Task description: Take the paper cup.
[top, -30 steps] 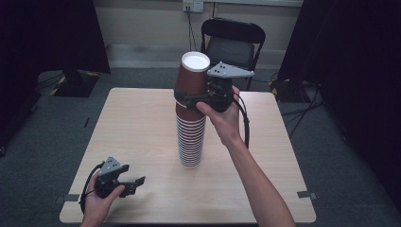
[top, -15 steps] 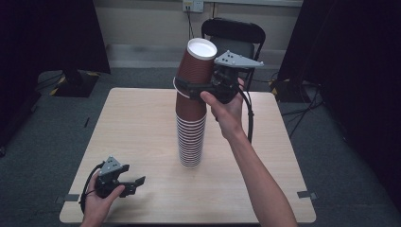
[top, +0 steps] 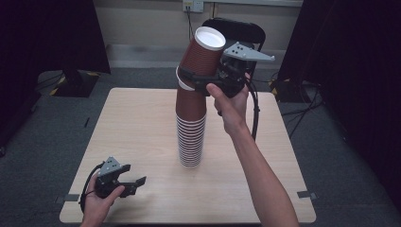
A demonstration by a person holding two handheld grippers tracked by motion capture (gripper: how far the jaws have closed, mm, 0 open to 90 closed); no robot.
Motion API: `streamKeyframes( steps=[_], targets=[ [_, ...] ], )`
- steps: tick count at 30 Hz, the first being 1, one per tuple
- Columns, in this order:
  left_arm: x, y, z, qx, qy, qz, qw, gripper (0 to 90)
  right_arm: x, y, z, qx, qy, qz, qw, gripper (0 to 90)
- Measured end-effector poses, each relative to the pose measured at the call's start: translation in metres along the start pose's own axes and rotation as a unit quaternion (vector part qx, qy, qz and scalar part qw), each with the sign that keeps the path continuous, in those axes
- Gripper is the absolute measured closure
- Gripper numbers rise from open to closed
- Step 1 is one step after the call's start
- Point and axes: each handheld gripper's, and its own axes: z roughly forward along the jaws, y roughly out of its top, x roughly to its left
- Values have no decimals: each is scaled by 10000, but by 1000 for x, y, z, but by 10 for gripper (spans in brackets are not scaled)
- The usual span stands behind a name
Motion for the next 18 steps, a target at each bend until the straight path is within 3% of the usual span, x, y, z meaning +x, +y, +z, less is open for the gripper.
streamKeyframes(
  steps=[3, 12, 18],
  targets=[
    [0, 0, 0, -11, 107, 8, 9999, 189, -3, 1, -4, 4, -52, 18, 10000, 126],
    [0, 0, 0, 11, 74, 118, 9999, 190, -9, 11, -18, -46, -229, -6, 9997, 128],
    [-4, 1, -4, -124, -7, 125, 9998, 214, -20, 8, -30, 59, -428, -53, 9991, 130]
  ],
)
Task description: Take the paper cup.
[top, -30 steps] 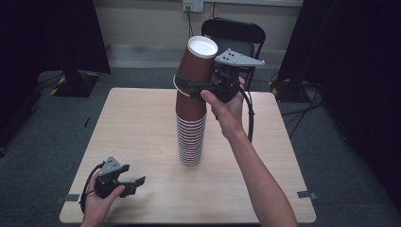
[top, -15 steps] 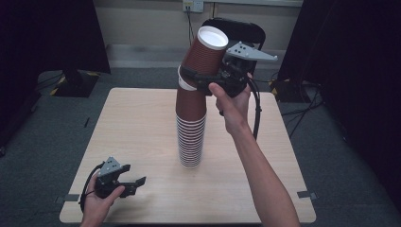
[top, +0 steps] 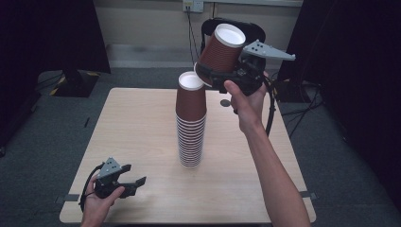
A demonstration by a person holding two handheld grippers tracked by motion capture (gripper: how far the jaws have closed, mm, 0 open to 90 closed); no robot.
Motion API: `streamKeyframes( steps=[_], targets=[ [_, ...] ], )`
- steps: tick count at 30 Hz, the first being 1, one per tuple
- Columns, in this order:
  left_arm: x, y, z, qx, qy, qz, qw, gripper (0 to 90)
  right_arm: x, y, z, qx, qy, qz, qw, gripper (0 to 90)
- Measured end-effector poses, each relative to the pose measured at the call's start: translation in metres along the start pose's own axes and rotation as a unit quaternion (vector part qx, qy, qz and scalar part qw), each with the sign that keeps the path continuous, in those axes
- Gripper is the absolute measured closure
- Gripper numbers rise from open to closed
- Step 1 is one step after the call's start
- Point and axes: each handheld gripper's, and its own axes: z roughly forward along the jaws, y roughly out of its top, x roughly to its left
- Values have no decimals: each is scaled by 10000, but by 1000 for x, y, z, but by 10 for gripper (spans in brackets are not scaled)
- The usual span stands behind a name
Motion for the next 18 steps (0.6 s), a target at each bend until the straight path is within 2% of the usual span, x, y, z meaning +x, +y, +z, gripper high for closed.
streamKeyframes(
  steps=[5, 11, 18],
  targets=[
    [-2, 0, 2, 30, -11, 27, 10000, 213, -12, -5, -13, 83, -178, 12, 9998, 130],
    [-5, 2, -2, -108, -43, 34, 9999, 213, -24, -12, -27, 236, -384, -10, 9990, 131],
    [-8, 4, 2, -204, -81, 47, 9997, 208, -34, -33, -44, 466, -589, 32, 9972, 131]
  ],
)
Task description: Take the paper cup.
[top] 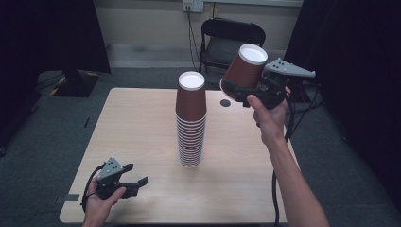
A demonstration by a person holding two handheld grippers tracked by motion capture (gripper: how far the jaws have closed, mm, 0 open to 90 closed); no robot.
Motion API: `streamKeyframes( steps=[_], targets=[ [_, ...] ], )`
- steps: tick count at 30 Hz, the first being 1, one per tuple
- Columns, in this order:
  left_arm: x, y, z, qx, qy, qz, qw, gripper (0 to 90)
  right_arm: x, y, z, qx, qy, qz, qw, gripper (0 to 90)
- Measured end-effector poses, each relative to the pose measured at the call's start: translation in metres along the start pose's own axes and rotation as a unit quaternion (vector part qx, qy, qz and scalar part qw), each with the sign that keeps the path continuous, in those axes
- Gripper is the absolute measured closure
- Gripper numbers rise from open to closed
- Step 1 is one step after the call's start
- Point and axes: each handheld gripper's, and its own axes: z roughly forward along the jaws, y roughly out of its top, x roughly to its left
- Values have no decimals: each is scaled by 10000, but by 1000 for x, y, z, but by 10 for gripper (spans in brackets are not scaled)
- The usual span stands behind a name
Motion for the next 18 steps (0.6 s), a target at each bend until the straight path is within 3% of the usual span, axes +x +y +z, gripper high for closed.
streamKeyframes(
  steps=[5, 12, 18],
  targets=[
    [-5, 3, 1, -164, -46, 30, 9999, 193, -1, -26, -5, 281, 4, 24, 9996, 131],
    [-11, 5, 3, -215, -185, 64, 9996, 181, -1, -46, -10, 407, -3, 107, 9991, 131],
    [-13, 6, 4, -182, -126, 56, 9997, 194, 3, -67, -13, 577, 61, 200, 9981, 131]
  ],
)
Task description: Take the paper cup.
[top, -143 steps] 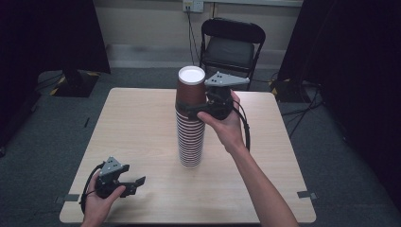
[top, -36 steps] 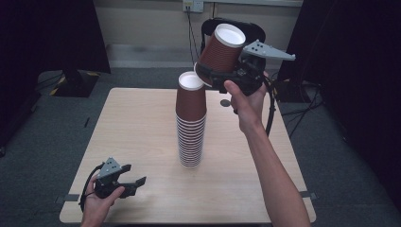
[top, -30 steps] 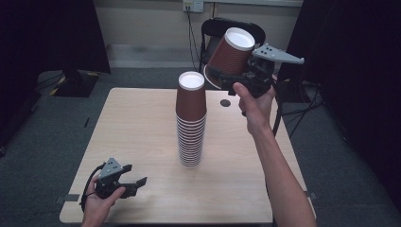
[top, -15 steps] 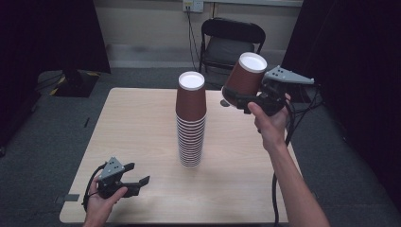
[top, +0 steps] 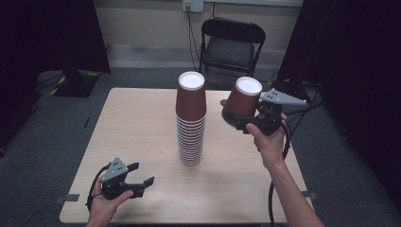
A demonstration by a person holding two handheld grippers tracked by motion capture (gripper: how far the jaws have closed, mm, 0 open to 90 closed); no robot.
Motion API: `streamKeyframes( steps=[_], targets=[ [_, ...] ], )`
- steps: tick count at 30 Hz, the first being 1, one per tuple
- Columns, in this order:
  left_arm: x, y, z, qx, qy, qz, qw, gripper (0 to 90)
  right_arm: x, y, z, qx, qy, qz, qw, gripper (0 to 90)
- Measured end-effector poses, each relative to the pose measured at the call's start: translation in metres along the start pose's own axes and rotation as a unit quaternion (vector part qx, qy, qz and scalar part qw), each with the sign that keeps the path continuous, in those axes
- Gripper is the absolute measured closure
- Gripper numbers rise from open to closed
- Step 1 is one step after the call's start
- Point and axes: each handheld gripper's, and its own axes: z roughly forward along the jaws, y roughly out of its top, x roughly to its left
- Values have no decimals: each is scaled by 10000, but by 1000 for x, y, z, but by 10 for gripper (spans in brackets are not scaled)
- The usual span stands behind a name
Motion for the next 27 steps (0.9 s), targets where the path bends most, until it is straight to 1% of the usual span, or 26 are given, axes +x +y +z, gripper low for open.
streamKeyframes(
  steps=[2, 4, 5, 6, 8, 10, 12, 13, 14, 15, 16, 17, 18, 20, 23, 25, 27],
  targets=[
    [0, 0, 0, -9, -44, -21, 10000, 195, 0, -9, 0, 62, 26, 39, 10000, 131],
    [-1, 1, 0, -65, -109, -23, 9999, 194, 0, -16, 0, 105, 78, 134, 9998, 131],
    [-1, 2, 0, -64, -116, -21, 9999, 192, -1, -23, -1, 125, 75, 187, 9997, 131],
    [-2, 2, 1, -74, -146, 4, 9999, 192, -1, -23, -1, 125, 75, 187, 9997, 131],
    [-4, 4, 1, -108, -139, 102, 9998, 192, -1, -31, -2, 193, 95, 256, 9994, 131],
    [-6, 5, 1, -157, -165, 109, 9997, 195, -2, -39, -3, 218, 115, 320, 9992, 131],
    [-7, 7, 1, -170, -93, 153, 9997, 200, -4, -48, -4, 214, 165, 490, 9984, 131],
    [-7, 8, 0, -208, -104, 182, 9996, 200, -5, -53, -4, 239, 186, 540, 9981, 130],
    [-8, 8, 0, -242, -107, 172, 9995, 200, -5, -57, -4, 269, 175, 566, 9979, 131],
    [-8, 9, 1, -288, -97, 238, 9993, 199, -5, -62, -4, 287, 188, 606, 9976, 131],
    [-10, 9, 1, -302, -83, 246, 9992, 199, -6, -66, -5, 317, 202, 635, 9973, 131],
    [-10, 10, 2, -318, -125, 237, 9991, 198, -6, -69, -5, 335, 203, 664, 9970, 131],
    [-11, 10, 3, -359, -192, 186, 9990, 191, -6, -71, -6, 335, 208, 695, 9968, 131],
    [-13, 12, 4, -417, -197, 243, 9986, 183, -5, -75, -6, 352, 271, 771, 9960, 131],
    [-18, 16, 8, -422, -286, 261, 9984, 164, 0, -80, -7, 462, 289, 699, 9961, 131],
    [-21, 19, 10, -432, -303, 291, 9982, 173, 4, -84, -8, 482, 308, 710, 9958, 131],
    [-23, 21, 12, -521, -353, 330, 9975, 186, 8, -90, -9, 483, 380, 758, 9952, 131]
  ],
)
